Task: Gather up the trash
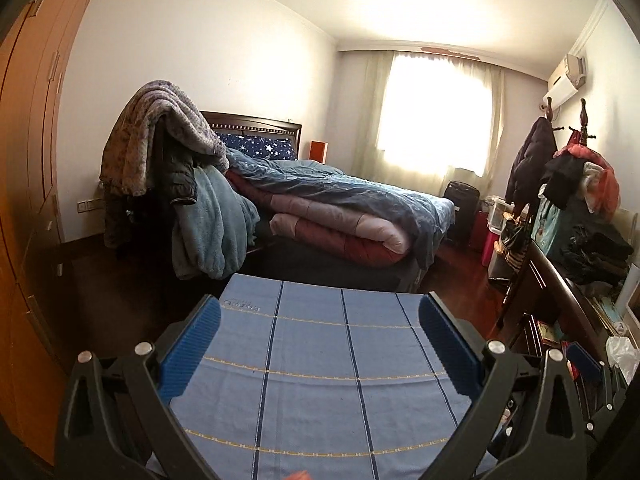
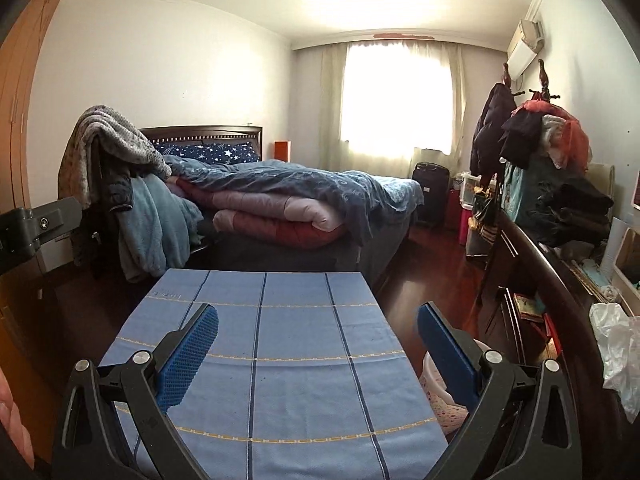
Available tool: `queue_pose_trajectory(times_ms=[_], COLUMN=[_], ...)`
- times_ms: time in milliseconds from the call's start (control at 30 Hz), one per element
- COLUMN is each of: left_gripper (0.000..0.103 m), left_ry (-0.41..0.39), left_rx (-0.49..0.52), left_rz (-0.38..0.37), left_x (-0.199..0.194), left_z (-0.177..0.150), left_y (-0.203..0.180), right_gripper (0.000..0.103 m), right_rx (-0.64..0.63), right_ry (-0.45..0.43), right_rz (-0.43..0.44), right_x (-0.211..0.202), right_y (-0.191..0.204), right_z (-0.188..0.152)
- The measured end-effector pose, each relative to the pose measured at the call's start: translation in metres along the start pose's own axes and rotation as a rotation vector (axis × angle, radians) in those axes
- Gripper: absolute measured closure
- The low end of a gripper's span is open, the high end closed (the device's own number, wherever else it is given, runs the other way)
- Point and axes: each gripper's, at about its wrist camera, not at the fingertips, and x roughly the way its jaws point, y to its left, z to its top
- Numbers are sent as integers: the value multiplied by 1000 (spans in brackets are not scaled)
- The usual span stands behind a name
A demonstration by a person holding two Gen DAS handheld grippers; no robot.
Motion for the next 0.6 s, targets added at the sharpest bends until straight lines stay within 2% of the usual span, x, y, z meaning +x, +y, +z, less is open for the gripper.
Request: queue_pose_trajectory(times_ms=[600], left_gripper=[3], left_ry=[-54], left_rx=[18], left_rz=[1], left_x=[-32], left_z=[-1], left_y=[7], right_gripper=[4], right_rx=[-2], right_ry=[-38], right_rz=[7], right_x=[-26], right_y=[7], right_z=[1])
